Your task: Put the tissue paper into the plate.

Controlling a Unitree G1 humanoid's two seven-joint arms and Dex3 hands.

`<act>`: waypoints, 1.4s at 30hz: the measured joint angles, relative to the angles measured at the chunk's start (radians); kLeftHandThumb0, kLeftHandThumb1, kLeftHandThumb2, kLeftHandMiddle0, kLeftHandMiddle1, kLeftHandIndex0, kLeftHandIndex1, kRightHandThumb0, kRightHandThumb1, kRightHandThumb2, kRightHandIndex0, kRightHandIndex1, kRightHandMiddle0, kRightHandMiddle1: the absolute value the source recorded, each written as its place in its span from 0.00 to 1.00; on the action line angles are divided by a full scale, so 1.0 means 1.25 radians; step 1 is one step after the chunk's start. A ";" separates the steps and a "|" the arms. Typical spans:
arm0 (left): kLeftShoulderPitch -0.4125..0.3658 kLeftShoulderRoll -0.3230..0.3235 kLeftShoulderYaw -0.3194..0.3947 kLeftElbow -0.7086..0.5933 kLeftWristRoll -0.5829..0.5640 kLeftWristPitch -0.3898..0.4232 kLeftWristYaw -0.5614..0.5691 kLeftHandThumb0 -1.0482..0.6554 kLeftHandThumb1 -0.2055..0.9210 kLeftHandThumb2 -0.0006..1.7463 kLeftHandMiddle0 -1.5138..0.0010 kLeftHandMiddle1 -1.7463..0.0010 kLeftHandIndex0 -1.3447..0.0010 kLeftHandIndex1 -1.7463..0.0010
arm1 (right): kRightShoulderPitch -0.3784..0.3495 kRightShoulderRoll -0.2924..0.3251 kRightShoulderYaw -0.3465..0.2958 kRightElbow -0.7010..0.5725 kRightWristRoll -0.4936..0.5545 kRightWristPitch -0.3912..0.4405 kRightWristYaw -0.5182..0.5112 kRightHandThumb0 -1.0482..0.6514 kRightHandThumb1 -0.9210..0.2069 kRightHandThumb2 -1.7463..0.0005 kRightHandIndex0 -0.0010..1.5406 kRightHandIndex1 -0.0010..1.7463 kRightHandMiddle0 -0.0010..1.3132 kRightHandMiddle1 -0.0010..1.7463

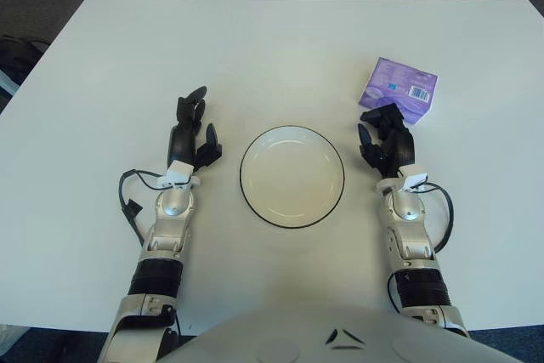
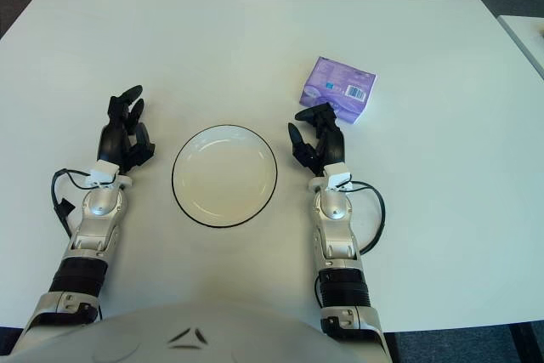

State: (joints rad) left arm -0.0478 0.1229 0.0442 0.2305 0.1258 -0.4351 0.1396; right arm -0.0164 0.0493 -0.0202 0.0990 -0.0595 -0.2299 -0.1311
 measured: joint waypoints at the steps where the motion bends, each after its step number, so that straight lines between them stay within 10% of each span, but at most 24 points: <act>1: 0.000 0.000 0.000 0.000 0.000 0.000 0.000 0.22 1.00 0.50 0.75 1.00 1.00 0.55 | 0.000 0.000 0.000 0.000 0.000 0.000 0.000 0.41 0.00 0.77 0.34 0.61 0.25 0.92; 23: -0.001 -0.003 -0.001 0.000 0.000 0.000 0.000 0.22 1.00 0.50 0.75 1.00 1.00 0.56 | 0.043 0.000 0.009 -0.050 0.000 0.007 0.021 0.41 0.00 0.77 0.33 0.60 0.24 0.93; 35: -0.005 -0.005 0.001 -0.004 0.000 0.001 0.001 0.23 1.00 0.50 0.75 1.00 1.00 0.55 | 0.211 -0.007 0.021 -0.319 0.026 0.083 0.065 0.41 0.00 0.76 0.31 0.60 0.22 0.94; 42: -0.010 -0.007 0.000 0.002 0.000 0.001 0.001 0.22 1.00 0.50 0.75 1.00 1.00 0.55 | 0.200 -0.039 -0.006 -0.467 0.007 0.071 0.069 0.41 0.00 0.75 0.24 0.58 0.20 0.95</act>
State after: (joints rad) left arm -0.0601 0.1137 0.0441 0.2331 0.1259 -0.4335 0.1406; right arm 0.2341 0.0010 -0.0271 -0.4852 -0.0509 -0.1417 -0.0447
